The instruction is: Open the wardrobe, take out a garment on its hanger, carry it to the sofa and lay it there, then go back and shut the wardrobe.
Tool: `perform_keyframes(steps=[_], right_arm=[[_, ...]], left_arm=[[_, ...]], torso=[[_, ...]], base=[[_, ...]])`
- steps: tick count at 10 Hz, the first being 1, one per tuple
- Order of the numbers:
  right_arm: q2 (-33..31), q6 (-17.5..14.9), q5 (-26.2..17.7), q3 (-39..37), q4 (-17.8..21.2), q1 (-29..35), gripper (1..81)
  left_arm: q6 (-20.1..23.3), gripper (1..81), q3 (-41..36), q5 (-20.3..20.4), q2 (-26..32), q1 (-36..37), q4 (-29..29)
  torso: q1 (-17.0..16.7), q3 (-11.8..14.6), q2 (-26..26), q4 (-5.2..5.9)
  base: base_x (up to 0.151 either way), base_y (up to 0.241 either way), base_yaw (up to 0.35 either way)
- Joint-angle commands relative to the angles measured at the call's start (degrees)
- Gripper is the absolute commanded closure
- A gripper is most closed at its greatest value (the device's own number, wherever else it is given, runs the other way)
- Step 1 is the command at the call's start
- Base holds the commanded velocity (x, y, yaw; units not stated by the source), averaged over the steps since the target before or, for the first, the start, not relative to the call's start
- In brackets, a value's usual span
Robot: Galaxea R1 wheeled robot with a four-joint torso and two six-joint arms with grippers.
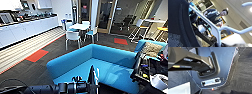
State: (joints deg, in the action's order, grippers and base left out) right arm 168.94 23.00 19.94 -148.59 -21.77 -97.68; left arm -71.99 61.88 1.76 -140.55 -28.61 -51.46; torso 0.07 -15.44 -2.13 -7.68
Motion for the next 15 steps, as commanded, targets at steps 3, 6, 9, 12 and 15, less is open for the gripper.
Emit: perform_keyframes(steps=[3,6,9,12,15], right_arm=[[-0.4,-0.1,-2.7,0.2,-0.9,-0.3,1.0],[-0.3,-0.1,-2.8,0.2,-0.9,-0.1,1.0],[-0.2,-0.1,-2.9,0.2,-0.9,-0.1,1.0],[-0.1,-0.1,-2.9,0.1,-0.9,-0.1,1.0],[0.1,-0.1,-3.1,0.1,-0.9,0.0,1.0]], left_arm=[[0.7,81.1,-3.2,2.7,-0.2,7.8,-1.3],[0.7,81.1,-3.3,2.7,-0.2,7.8,-1.2],[0.7,81.1,-3.5,2.7,-0.2,7.8,-1.3],[0.7,81.1,-3.5,2.7,0.0,7.8,-1.3],[0.2,81.1,-3.4,4.5,0.3,10.1,-0.9]], torso=[[0.0,0.0,0.0,0.0],[0.0,0.0,0.0,0.0],[0.0,0.0,0.0,0.0],[0.1,0.0,0.1,0.0],[0.0,0.0,0.1,0.0]], base=[[0.126,0.0,0.0],[0.101,0.0,0.0],[0.081,0.0,0.0],[0.0,0.0,0.0],[0.0,0.0,0.0]])
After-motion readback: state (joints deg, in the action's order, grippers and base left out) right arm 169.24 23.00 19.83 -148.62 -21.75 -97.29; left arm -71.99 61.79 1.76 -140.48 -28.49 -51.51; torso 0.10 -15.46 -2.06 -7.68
